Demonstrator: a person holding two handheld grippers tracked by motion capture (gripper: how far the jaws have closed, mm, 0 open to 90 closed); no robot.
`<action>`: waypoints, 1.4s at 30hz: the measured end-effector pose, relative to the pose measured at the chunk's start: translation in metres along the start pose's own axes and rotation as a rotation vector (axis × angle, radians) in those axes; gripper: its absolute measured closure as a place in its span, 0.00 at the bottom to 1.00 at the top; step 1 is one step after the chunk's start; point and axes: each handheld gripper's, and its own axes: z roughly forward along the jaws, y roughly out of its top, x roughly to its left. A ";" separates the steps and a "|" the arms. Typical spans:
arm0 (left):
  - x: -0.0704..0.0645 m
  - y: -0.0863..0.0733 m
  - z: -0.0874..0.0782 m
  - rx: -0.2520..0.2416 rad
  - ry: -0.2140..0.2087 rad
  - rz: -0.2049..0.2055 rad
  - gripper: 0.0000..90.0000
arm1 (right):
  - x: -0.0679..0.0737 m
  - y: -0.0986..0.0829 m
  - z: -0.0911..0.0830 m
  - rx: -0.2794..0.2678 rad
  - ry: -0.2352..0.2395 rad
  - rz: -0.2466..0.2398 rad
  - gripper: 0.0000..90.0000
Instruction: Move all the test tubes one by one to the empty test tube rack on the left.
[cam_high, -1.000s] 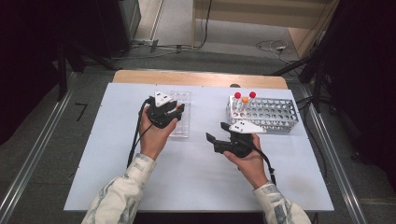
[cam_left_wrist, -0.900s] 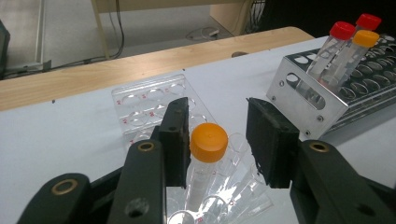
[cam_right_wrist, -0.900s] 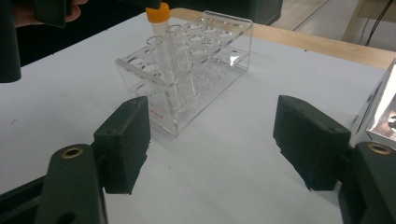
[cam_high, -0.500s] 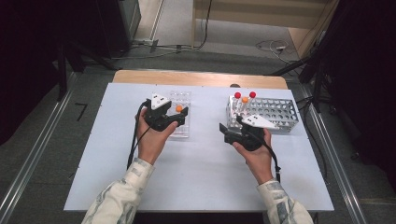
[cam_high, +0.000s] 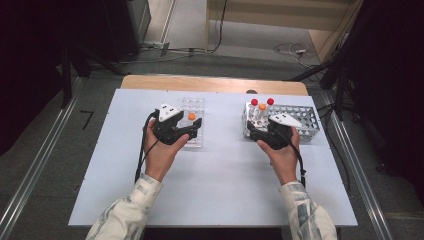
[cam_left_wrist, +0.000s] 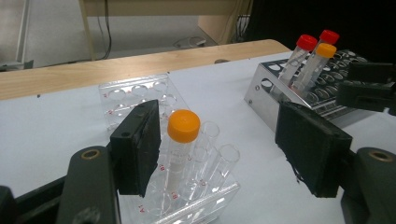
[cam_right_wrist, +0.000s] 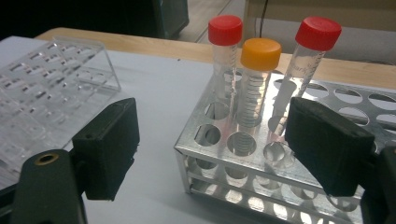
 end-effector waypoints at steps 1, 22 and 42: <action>0.000 0.000 0.000 0.001 -0.001 0.001 0.36 | -0.001 0.001 0.002 0.003 -0.010 -0.010 0.24; 0.001 -0.005 -0.001 -0.013 -0.024 -0.037 0.28 | -0.019 0.007 0.025 0.040 -0.018 -0.011 0.63; 0.003 -0.005 -0.002 -0.007 -0.028 -0.042 0.26 | -0.023 0.007 0.033 0.035 -0.011 -0.017 0.79</action>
